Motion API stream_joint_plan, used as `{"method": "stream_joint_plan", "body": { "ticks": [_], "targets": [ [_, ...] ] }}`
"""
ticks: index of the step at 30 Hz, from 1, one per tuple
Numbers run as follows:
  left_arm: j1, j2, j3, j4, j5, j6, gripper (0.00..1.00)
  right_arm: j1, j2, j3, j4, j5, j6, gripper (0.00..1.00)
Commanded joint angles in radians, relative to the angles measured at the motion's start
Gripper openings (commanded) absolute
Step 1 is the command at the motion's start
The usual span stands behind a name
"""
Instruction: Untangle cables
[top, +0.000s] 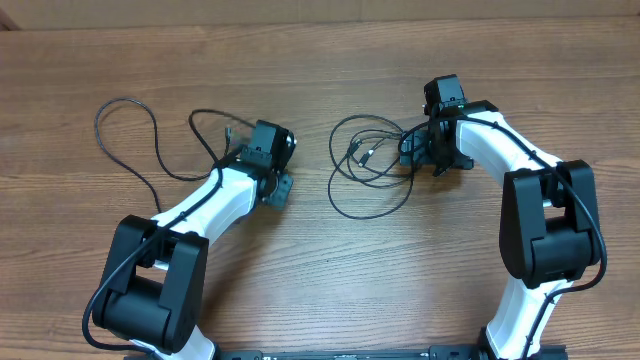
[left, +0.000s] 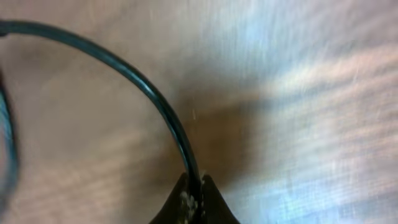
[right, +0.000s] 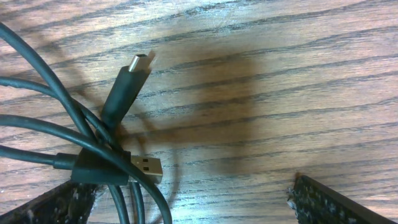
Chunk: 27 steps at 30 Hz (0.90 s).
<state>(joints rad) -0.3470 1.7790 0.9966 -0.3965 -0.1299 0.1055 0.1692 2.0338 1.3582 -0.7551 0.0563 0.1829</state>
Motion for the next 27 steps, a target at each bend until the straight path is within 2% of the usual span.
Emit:
{"method": "stream_joint_plan", "body": {
  "ticks": [1, 10, 13, 14, 16, 17, 20, 21, 22, 23, 27],
  "targets": [
    [0.005, 0.006, -0.006, 0.081, -0.039, 0.200, 0.04, 0.000, 0.026, -0.016, 0.003, -0.017, 0.003, 1.00],
    [0.049, 0.011, -0.006, 0.328, -0.038, 0.209, 0.05, 0.000, 0.026, -0.016, 0.003, -0.017, 0.003, 1.00],
    [0.069, 0.014, -0.006, 0.396, -0.038, 0.209, 0.08, 0.000, 0.026, -0.016, 0.003, -0.017, 0.003, 1.00],
    [0.075, 0.014, -0.006, 0.420, -0.038, 0.208, 0.12, 0.000, 0.026, -0.016, 0.003, -0.017, 0.004, 1.00],
    [0.086, 0.014, -0.006, 0.465, -0.038, 0.192, 0.38, 0.000, 0.026, -0.016, 0.003, -0.017, 0.003, 1.00],
    [0.091, 0.014, -0.006, 0.486, -0.039, 0.177, 0.47, 0.000, 0.026, -0.016, 0.003, -0.017, 0.003, 1.00],
    [0.106, 0.014, -0.005, 0.542, -0.038, 0.086, 0.53, 0.000, 0.026, -0.016, 0.003, -0.017, 0.003, 1.00],
    [0.113, 0.013, 0.000, 0.551, -0.038, 0.034, 0.60, 0.000, 0.026, -0.016, 0.003, -0.017, 0.003, 1.00],
    [0.120, 0.012, 0.006, 0.550, -0.038, -0.014, 0.74, 0.000, 0.026, -0.016, 0.003, -0.017, 0.003, 1.00],
    [0.128, 0.010, 0.017, 0.539, -0.038, -0.070, 0.81, 0.000, 0.026, -0.016, 0.003, -0.017, 0.003, 1.00],
    [0.164, 0.003, 0.083, 0.419, -0.039, -0.257, 0.81, 0.000, 0.026, -0.016, 0.003, -0.017, 0.004, 1.00]
  ]
}}
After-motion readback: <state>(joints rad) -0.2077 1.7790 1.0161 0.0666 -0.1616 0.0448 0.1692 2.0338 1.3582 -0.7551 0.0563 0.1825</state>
